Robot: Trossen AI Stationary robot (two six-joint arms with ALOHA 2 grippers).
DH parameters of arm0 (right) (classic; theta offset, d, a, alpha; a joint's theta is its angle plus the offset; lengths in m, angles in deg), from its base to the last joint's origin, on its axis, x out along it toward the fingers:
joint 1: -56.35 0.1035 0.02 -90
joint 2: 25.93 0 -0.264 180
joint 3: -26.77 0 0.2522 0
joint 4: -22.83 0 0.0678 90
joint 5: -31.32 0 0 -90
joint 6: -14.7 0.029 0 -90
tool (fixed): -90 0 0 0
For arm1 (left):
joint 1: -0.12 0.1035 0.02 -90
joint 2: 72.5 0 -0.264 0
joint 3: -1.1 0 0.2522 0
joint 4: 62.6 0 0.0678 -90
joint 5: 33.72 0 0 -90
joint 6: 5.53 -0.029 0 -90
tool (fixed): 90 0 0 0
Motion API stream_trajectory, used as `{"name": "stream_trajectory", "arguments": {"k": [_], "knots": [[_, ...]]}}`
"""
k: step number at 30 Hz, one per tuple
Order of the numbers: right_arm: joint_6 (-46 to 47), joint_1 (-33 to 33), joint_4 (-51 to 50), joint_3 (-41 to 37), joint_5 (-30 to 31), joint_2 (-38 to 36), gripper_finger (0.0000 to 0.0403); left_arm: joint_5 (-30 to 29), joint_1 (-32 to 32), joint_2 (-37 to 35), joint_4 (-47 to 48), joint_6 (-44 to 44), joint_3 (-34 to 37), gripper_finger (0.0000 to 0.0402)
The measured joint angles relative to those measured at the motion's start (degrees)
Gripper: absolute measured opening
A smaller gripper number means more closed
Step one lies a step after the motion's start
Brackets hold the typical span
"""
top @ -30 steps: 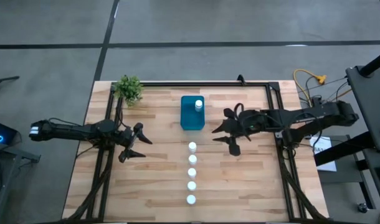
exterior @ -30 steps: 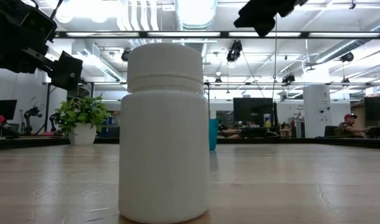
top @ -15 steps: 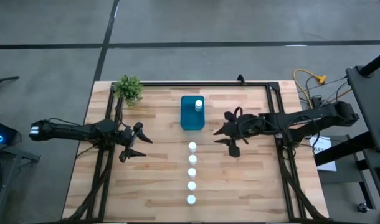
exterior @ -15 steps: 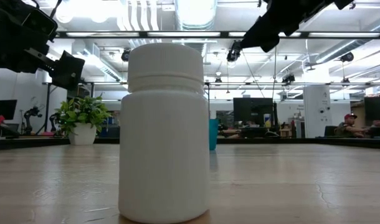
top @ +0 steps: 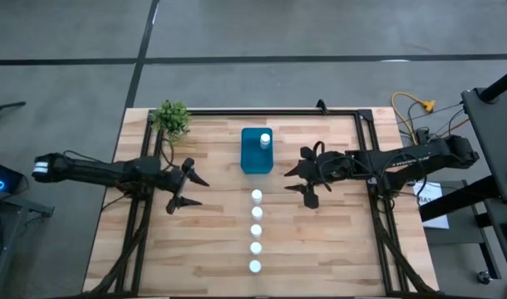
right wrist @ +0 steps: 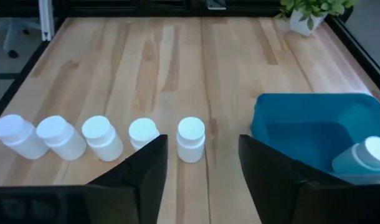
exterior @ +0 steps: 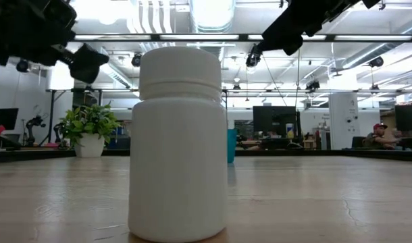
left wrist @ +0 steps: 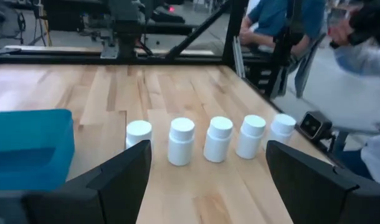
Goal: Pick and place pill bottles into a basket
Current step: Put the white pill bottle into the blue bin
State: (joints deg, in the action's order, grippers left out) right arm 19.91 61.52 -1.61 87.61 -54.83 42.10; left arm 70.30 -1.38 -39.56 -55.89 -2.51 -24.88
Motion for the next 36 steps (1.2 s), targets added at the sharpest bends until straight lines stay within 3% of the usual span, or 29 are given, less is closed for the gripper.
{"name": "stream_trajectory", "arguments": {"k": [7,13,17,30,36], "knots": [[1.7,0.0,-2.5,-1.7,0.8,0.0,0.0226,-1.0,0.0,14.5,-0.1,-3.5,-6.2,0.0299],[4.7,0.1,-1.1,-4.6,1.4,0.0,0.022,-0.9,0.0,22.1,-7.1,-5.0,-8.7,0.0299],[3.8,0.1,6.0,-8.7,2.4,-0.6,0.0209,-0.9,0.0,23.2,-12.4,-6.2,-8.6,0.0299],[-0.4,0.1,32.9,-26.8,2.3,-10.0,0.0187,-1.0,0.0,23.2,-13.0,-6.4,-8.9,0.0299],[-1.2,0.1,37.2,-31.8,2.2,-17.7,0.0187,-1.1,0.0,23.2,-13.5,-6.4,-8.8,0.0299]]}}
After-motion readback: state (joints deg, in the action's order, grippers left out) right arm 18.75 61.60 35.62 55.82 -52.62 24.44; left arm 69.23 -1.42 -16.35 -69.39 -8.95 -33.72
